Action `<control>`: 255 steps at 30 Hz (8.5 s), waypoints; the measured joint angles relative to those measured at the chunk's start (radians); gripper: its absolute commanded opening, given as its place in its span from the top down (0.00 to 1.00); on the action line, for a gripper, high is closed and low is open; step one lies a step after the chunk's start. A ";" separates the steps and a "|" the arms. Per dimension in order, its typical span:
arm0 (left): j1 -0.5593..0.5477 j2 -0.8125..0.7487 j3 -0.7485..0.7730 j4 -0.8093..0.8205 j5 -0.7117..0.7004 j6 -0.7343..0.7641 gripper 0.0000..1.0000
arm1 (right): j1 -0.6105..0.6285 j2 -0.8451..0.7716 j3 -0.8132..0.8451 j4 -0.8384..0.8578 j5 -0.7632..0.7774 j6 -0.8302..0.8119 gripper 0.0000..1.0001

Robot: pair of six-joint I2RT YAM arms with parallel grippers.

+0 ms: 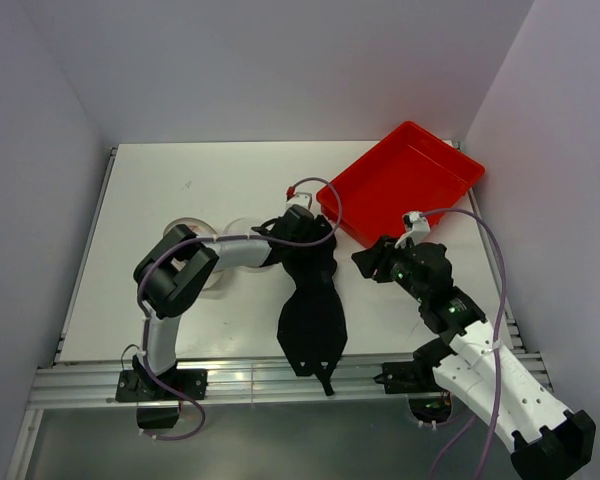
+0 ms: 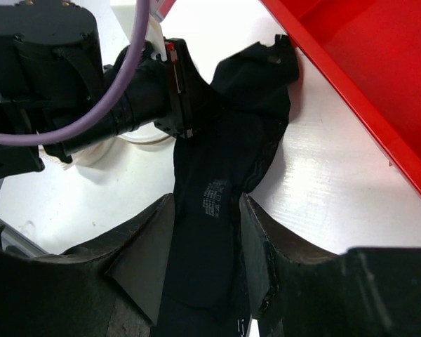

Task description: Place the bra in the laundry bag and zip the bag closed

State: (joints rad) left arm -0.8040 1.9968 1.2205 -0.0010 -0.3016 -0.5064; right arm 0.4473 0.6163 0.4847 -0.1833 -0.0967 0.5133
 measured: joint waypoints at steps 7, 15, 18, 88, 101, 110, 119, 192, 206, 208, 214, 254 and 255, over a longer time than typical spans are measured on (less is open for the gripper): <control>0.001 -0.010 -0.036 0.056 0.000 -0.002 1.00 | 0.000 -0.010 0.000 0.005 0.027 -0.001 0.49; 0.001 -0.167 -0.185 0.101 0.055 -0.014 1.00 | 0.000 0.096 -0.014 0.063 0.045 0.006 0.14; 0.001 -0.274 -0.238 0.134 0.080 -0.029 1.00 | 0.000 0.162 -0.014 0.089 0.046 0.006 0.08; -0.015 -0.977 -0.703 0.381 0.382 0.069 0.01 | -0.049 0.294 0.427 0.549 -0.724 0.076 1.00; -0.016 -0.980 -0.705 0.521 0.645 0.075 0.19 | -0.049 0.329 0.459 0.672 -0.890 0.163 1.00; -0.017 -0.952 -0.692 0.554 0.715 0.035 1.00 | -0.050 0.350 0.464 0.665 -0.900 0.164 1.00; -0.017 -0.929 -0.600 0.425 0.557 -0.025 1.00 | -0.055 0.303 0.464 0.620 -0.955 0.074 1.00; -0.027 -1.214 -0.572 0.338 0.528 0.106 1.00 | 0.073 0.472 0.452 0.122 -0.889 -0.286 0.00; -0.029 -1.242 -0.576 0.353 0.667 0.098 1.00 | 0.161 0.470 0.431 0.140 -0.940 -0.331 0.06; -0.029 -1.243 -0.576 0.354 0.679 0.098 1.00 | 0.188 0.478 0.431 0.126 -0.941 -0.347 0.31; -0.029 -1.270 -0.576 0.352 0.680 0.098 1.00 | 0.222 0.435 0.431 0.109 -0.933 -0.377 0.96; -0.029 -1.264 -0.593 0.184 0.523 0.047 0.17 | 0.342 0.447 0.575 -0.305 -0.645 -0.565 1.00; -0.029 -1.262 -0.593 0.185 0.539 0.047 0.40 | 0.342 0.451 0.576 -0.310 -0.645 -0.568 1.00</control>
State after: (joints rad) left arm -0.8330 0.7349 0.6277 0.1837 0.2371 -0.4591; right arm 0.7891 1.0668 1.0607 -0.4934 -0.7414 -0.0547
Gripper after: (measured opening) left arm 0.872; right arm 0.036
